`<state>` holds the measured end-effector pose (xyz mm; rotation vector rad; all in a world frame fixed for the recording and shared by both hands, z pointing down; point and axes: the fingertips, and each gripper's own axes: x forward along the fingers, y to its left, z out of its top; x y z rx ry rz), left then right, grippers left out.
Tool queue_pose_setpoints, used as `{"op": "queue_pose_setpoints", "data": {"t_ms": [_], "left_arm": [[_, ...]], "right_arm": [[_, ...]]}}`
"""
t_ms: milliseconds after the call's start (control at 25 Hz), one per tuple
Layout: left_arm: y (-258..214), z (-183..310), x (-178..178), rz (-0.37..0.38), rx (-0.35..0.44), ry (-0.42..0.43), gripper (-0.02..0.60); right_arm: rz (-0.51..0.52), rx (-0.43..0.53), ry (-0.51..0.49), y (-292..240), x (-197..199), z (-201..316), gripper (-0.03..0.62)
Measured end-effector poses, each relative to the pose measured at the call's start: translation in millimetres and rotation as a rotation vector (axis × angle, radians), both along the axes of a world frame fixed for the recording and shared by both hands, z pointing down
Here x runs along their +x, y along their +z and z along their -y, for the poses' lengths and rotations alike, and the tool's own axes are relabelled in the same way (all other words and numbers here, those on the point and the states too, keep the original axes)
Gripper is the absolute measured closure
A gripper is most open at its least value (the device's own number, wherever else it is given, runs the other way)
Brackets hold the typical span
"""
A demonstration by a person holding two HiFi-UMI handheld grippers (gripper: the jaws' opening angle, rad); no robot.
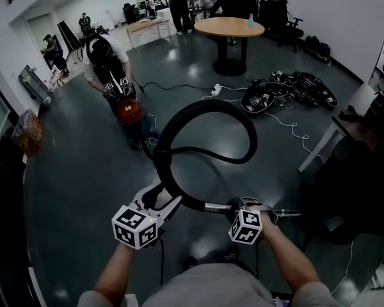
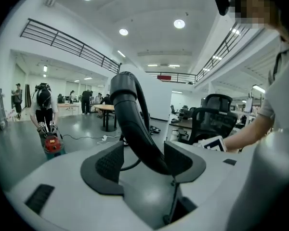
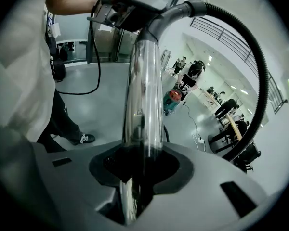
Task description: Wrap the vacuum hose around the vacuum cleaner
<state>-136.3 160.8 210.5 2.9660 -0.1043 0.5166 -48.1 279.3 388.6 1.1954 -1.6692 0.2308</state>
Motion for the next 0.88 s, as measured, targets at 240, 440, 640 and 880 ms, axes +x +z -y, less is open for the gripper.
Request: {"op": "queue_pose_setpoints", "data": {"t_ms": [240, 440, 640, 880], "left_arm": [[-3, -67, 25, 0.134, 0.351, 0.182, 0.330], [3, -106, 96, 0.242, 0.466, 0.355, 0.330], [37, -133, 146, 0.568, 0.732, 0.646, 0.330], [80, -138, 173, 0.811, 0.836, 0.845, 0.333]], "right_arm": [[-0.011, -0.055, -0.047, 3, 49, 5, 0.471], [0.011, -0.088, -0.083, 1, 65, 8, 0.471], [0.023, -0.117, -0.121, -8, 82, 2, 0.471], [0.030, -0.192, -0.129, -8, 103, -9, 0.471]]}}
